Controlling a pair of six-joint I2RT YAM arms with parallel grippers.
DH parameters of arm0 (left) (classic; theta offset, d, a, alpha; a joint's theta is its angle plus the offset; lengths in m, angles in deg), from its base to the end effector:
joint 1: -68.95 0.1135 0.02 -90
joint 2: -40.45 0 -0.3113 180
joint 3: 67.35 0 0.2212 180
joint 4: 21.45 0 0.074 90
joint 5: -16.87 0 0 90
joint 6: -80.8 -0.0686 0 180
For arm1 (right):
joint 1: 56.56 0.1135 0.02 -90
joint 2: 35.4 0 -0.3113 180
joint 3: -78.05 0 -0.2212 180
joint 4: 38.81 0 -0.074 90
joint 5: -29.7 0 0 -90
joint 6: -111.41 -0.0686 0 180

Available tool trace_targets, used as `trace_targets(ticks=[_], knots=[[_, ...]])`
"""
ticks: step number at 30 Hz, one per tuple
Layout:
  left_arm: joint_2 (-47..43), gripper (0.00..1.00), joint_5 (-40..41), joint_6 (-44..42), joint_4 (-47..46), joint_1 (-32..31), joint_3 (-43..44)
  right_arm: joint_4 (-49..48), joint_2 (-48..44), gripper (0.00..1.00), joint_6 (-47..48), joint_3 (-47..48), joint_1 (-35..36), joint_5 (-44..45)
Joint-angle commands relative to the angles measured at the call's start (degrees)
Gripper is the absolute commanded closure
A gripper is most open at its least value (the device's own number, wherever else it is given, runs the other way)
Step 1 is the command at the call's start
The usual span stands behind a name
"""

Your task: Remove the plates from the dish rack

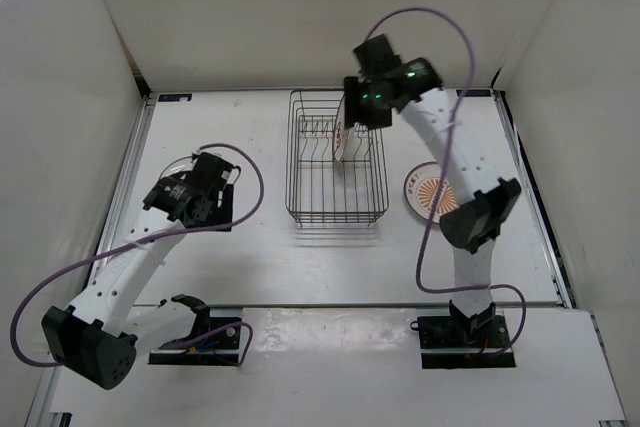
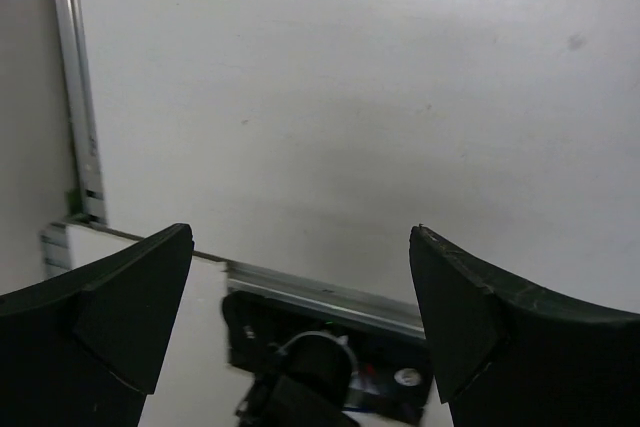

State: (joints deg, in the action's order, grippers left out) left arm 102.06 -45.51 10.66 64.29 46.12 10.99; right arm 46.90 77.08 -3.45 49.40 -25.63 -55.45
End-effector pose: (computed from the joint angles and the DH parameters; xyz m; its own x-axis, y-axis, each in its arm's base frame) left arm 0.1341 -0.0219 0.3252 -0.8741 0.0414 -0.4839 -0.1129 0.9517 0.2854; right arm 0.3535 0.2051 0.4361 -0.7622 0.0316 -0.6466 -0.1566 0.9601 0.2316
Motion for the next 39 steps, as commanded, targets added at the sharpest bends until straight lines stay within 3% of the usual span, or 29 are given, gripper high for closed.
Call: trace_targets(ticks=[1, 3, 7, 11, 21, 28, 32, 34, 39], knots=[[-1.49, 0.0, 4.02, -11.22, -2.76, -4.4, -1.79, -4.83, 3.08, 0.38, 5.43, -1.59, 5.34, 15.27], [-1.66, 0.0, 3.76, -11.95, -3.37, -4.42, -2.66, -6.42, 7.54, 0.35, 8.86, 4.72, 6.15, 19.91], [-3.77, 0.0, 0.43, -9.83, -5.13, -4.42, -6.18, -18.19, 7.92, 0.31, 14.48, 0.11, 8.08, 31.26], [-4.47, 0.0, 2.35, -11.15, -6.02, -4.5, -7.68, -19.17, 12.84, 0.33, 14.93, 5.02, 7.82, 38.9], [-8.25, 0.0, 1.48, -8.35, -3.64, -4.42, -12.86, -23.13, 17.76, 0.42, 16.78, 2.99, 7.73, 41.65], [-8.87, 0.0, 1.04, -7.2, -2.76, -6.0, -13.21, -24.71, 20.31, 0.56, 18.35, 3.69, 7.82, 43.41], [-9.22, 0.0, 0.33, -6.67, -2.06, -6.52, -13.74, -27.86, 21.72, 0.7, 20.55, 4.92, 8.26, 45.95], [-9.13, 0.0, 0.59, -6.94, -1.97, -6.96, -13.39, -28.49, 21.81, 0.81, 21.61, 4.31, 8.43, 47.53], [-9.31, 0.0, 0.77, -7.46, -1.62, -8.64, -13.3, -29.89, 21.55, 0.95, 22.93, 2.99, 9.22, 48.86]])
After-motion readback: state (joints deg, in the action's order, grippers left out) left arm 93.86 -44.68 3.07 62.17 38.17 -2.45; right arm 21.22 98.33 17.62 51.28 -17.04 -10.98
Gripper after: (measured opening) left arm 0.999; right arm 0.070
